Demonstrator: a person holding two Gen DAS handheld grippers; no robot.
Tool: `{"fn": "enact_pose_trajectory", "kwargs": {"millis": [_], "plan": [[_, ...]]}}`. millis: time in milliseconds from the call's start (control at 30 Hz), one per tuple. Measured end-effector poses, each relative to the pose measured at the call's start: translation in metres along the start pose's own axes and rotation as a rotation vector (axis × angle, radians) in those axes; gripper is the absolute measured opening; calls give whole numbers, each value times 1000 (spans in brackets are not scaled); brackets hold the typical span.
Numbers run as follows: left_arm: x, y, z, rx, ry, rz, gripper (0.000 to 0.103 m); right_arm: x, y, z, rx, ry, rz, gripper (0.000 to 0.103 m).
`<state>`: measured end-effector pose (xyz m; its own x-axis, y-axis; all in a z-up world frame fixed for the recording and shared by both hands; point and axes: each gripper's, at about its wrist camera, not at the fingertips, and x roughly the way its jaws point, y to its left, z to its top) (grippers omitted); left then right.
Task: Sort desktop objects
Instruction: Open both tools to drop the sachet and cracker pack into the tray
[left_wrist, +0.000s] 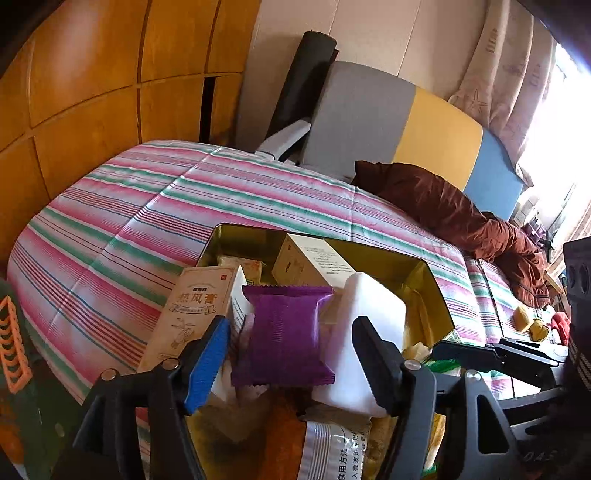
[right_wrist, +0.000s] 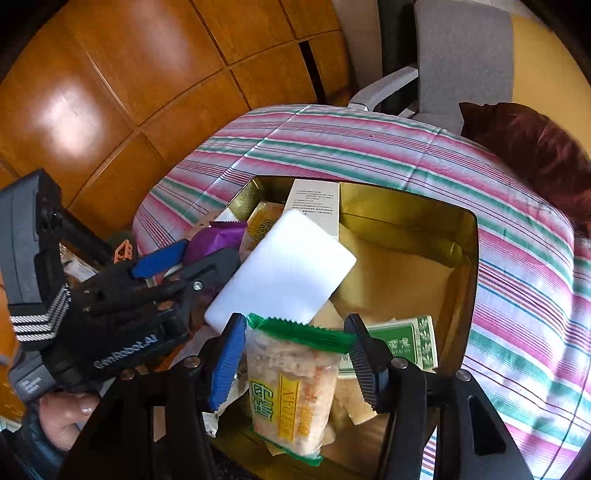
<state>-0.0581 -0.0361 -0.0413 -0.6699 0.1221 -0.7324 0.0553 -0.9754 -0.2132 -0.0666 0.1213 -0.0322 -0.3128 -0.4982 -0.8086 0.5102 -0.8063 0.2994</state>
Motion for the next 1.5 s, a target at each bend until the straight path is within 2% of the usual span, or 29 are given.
{"fn": "enact_pose_trajectory", "kwargs": {"millis": [133, 367, 567, 1100, 1300, 1500], "plan": [[-7, -1, 1, 6, -19, 44, 73, -2, -1, -3, 2, -10, -3, 57], [-25, -3, 2, 21, -63, 109, 73, -17, 2, -10, -5, -49, -11, 65], [-50, -11, 5, 39, -126, 157, 73, -33, 7, -18, -28, -98, -38, 69], [-73, -42, 4, 92, -175, 152, 73, -66, -15, -46, -4, -157, -103, 78], [-78, -72, 7, 157, -188, 125, 73, -87, -44, -53, 23, -176, -170, 79], [-70, -112, 7, 247, -159, 91, 75, -113, -87, -62, 82, -187, -253, 79]]}}
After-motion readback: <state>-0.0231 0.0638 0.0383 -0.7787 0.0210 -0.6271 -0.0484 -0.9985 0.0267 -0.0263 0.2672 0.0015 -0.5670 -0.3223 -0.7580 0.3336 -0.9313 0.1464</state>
